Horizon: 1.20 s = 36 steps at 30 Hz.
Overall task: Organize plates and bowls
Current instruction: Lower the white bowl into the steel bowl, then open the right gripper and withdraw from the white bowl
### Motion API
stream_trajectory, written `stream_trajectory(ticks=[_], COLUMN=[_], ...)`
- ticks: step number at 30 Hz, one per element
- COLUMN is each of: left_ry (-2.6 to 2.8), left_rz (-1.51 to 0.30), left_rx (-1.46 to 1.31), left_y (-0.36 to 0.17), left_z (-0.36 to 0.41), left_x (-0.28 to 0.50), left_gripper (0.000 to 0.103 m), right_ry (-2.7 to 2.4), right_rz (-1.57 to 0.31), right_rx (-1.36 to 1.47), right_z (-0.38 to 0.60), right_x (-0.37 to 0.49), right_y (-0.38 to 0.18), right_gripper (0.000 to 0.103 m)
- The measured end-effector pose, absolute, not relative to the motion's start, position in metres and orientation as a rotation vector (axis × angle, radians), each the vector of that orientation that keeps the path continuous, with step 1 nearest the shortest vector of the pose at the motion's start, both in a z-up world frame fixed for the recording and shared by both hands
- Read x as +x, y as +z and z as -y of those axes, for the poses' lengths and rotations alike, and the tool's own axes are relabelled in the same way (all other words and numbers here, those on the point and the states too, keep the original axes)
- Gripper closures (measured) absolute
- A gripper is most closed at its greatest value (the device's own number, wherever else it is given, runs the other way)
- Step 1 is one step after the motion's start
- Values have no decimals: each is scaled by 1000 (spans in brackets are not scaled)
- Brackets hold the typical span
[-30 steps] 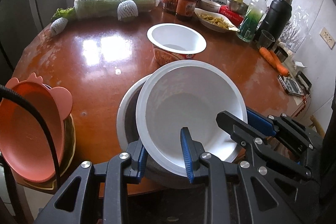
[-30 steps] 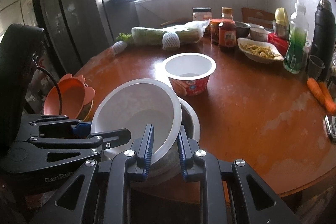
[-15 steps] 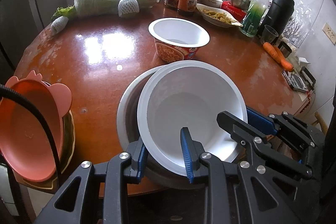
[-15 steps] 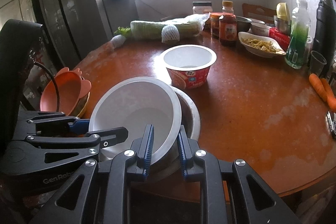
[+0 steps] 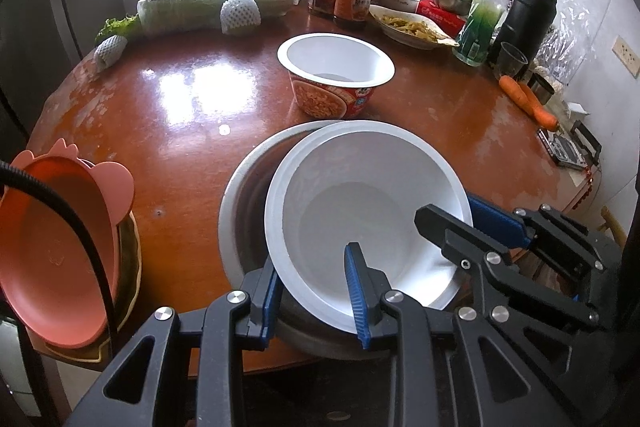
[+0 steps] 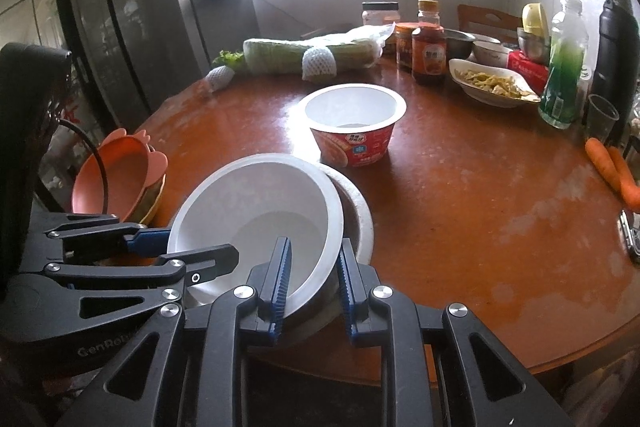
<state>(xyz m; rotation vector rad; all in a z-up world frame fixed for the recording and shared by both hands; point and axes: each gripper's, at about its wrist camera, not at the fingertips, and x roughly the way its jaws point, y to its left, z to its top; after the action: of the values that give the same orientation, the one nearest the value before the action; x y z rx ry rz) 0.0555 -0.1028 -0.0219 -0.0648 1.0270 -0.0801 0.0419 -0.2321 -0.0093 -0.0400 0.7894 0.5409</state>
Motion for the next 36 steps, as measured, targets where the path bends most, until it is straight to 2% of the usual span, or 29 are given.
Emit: stream_trajectory(ticks=[7, 10, 33, 36], left_ry=[-63, -59, -28, -30], left_rz=[-1019, -997, -891, -875], left_rx=[-38, -44, -58, -69], left_y=[-21, -17, 13, 18], left_z=[104, 102, 98, 96], left_x=[54, 52, 50, 54], left_gripper=[72, 71, 65, 64], right_ry=[540, 527, 501, 492], right_rz=[-787, -779, -748, -748], right_rx=[-36, -37, 70, 101], right_z=[233, 234, 263, 268], right_x=[41, 41, 48, 51], right_y=[-8, -7, -1, -1], right_gripper=[76, 70, 67, 63])
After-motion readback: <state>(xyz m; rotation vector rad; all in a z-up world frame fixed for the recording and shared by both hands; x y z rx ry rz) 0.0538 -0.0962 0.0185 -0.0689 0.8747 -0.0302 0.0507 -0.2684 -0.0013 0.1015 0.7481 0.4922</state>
